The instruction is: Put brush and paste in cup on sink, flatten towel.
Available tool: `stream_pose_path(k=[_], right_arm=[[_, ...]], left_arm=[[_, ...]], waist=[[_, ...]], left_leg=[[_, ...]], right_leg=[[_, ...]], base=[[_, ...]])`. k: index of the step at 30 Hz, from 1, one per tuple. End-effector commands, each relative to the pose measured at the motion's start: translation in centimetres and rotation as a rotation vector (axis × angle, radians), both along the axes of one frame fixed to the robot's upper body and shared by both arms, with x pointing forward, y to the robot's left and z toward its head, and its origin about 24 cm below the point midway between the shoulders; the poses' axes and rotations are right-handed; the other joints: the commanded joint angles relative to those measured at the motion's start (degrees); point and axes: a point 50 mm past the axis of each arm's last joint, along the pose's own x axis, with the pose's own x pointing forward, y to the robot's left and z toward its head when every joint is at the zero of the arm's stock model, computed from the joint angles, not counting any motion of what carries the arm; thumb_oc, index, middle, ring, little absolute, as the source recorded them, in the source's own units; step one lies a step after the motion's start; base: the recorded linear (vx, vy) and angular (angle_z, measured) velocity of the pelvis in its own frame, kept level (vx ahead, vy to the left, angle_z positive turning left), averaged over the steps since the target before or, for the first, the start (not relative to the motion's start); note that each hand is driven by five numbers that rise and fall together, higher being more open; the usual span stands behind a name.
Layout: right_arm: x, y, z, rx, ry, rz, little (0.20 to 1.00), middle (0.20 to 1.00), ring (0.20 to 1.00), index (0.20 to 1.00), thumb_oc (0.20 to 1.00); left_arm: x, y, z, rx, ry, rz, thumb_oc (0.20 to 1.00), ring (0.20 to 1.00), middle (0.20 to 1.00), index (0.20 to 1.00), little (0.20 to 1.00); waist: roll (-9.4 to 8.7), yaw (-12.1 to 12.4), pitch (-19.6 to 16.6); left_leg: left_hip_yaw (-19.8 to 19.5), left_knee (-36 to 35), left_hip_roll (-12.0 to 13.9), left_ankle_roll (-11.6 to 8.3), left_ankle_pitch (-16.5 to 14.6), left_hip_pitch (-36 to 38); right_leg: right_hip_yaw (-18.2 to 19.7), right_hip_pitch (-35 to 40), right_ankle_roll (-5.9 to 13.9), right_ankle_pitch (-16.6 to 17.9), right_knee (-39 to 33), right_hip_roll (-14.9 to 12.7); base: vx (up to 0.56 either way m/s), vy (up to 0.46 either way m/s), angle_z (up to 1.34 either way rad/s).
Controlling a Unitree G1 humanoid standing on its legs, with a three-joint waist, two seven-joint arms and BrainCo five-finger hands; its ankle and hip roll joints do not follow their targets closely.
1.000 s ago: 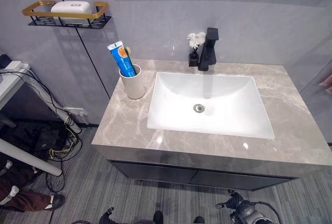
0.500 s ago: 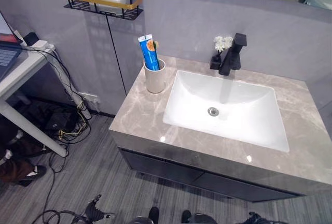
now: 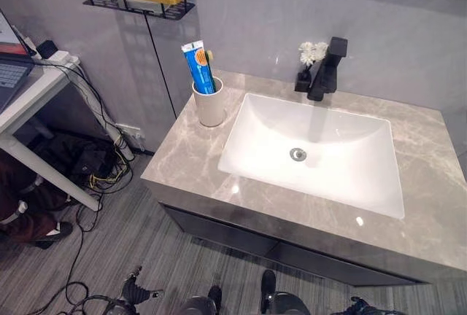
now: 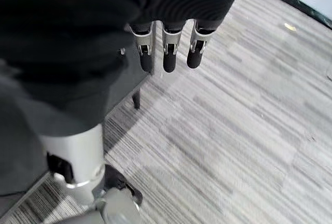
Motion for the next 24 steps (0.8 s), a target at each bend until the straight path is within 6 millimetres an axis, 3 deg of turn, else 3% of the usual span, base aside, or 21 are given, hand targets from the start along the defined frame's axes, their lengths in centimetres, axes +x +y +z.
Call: stream_pose_path(k=[1, 7, 11, 15, 17, 21, 24], right_arm=[[0.7, 0.1, 0.1, -0.008, 0.003, 0.041, 1.000, 1.000, 1.000, 1.000, 1.000], [-0.6, 0.7, -0.4, 0.032, 0.050, 0.045, 1.000, 1.000, 1.000, 1.000, 1.000], [-1.8, 0.2, -0.5, 0.045, 0.072, 0.007, 1.000, 1.000, 1.000, 1.000, 1.000], [-2.1, 0.0, -0.4, 0.048, 0.075, 0.003, 1.000, 1.000, 1.000, 1.000, 1.000], [-2.4, -0.4, -0.3, 0.045, 0.081, 0.002, 1.000, 1.000, 1.000, 1.000, 1.000], [-3.2, -1.2, -0.1, 0.036, 0.098, -0.011, 1.000, 1.000, 1.000, 1.000, 1.000], [-3.8, -1.6, 0.0, 0.029, 0.102, -0.031, 1.000, 1.000, 1.000, 1.000, 1.000]], left_arm=[[2.3, 2.8, 3.4, 0.016, -0.221, 0.122, 1.000, 1.000, 1.000, 1.000, 1.000], [3.7, 4.3, 5.7, -0.047, -0.371, 0.209, 1.000, 1.000, 1.000, 1.000, 1.000], [5.0, 5.9, 9.8, -0.079, -0.582, 0.252, 1.000, 1.000, 1.000, 1.000, 1.000], [5.3, 6.7, 11.5, -0.066, -0.658, 0.266, 1.000, 1.000, 1.000, 1.000, 1.000], [6.0, 7.6, 13.8, -0.082, -0.786, 0.305, 1.000, 1.000, 1.000, 1.000, 1.000], [7.5, 7.3, 17.0, -0.088, -0.922, 0.250, 1.000, 1.000, 1.000, 1.000, 1.000], [8.2, 7.0, 17.6, -0.113, -0.953, 0.231, 1.000, 1.000, 1.000, 1.000, 1.000]], waist=[[-0.98, 0.3, -0.2], [-0.39, 0.3, -2.4], [0.96, -0.5, -4.0], [1.50, -0.8, -4.4], [2.49, -1.1, -4.7], [3.83, -1.9, -4.5], [4.39, -3.0, -4.6]], left_leg=[[-2.5, -8.1, -5.7, 0.59, 0.3, 8.4], [-3.6, -9.8, -3.5, -0.45, -0.9, 11.3], [-4.4, -11.0, -1.0, -1.76, -0.9, 12.3], [-4.3, -11.0, -0.2, -2.24, -0.9, 12.2], [-4.0, -10.9, 0.8, -3.02, -0.6, 11.9], [-3.2, -10.0, 2.5, -4.40, -0.4, 11.8], [-2.3, -8.0, 3.5, -5.69, 0.1, 10.6]], right_leg=[[4.5, -9.0, 3.11, 19.2, -4.9, -3.3], [3.3, -8.1, 2.08, 15.3, -2.8, -2.0], [2.0, -6.8, 0.63, 11.2, -2.4, 0.1], [1.9, -6.7, 0.33, 10.5, -2.6, 0.8], [1.8, -7.1, -0.23, 9.0, -2.1, 1.7], [0.8, -7.1, -1.41, 6.4, -0.4, 2.5], [0.6, -6.0, -2.23, 4.4, -0.5, 3.2]], base=[[0.12, -0.063, 0.01], [0.22, -0.116, 0.10], [0.20, -0.126, 0.24], [0.12, -0.073, 0.05], [0.10, -0.089, -0.03], [0.10, -0.091, 0.02], [0.08, -0.102, 0.06]])
